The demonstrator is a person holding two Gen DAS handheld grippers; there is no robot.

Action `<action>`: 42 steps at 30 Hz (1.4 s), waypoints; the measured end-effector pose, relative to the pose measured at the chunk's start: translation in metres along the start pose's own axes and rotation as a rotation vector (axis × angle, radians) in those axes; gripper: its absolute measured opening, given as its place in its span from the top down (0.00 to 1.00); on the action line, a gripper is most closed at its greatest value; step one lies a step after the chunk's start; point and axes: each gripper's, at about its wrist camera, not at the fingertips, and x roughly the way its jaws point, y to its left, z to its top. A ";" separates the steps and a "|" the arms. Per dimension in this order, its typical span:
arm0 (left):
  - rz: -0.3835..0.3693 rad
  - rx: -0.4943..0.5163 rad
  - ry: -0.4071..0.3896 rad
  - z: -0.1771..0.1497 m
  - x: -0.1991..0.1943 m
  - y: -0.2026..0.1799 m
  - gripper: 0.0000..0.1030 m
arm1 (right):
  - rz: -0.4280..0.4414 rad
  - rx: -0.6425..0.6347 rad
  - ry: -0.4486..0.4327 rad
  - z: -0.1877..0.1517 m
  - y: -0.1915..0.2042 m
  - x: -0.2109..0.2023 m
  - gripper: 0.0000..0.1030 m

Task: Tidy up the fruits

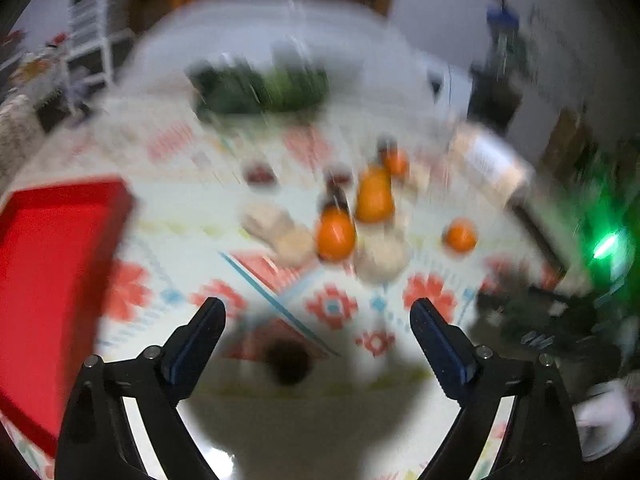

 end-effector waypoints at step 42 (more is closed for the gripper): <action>-0.086 0.199 0.058 -0.038 -0.003 0.019 0.31 | 0.389 -0.257 -0.096 0.019 0.119 -0.002 0.60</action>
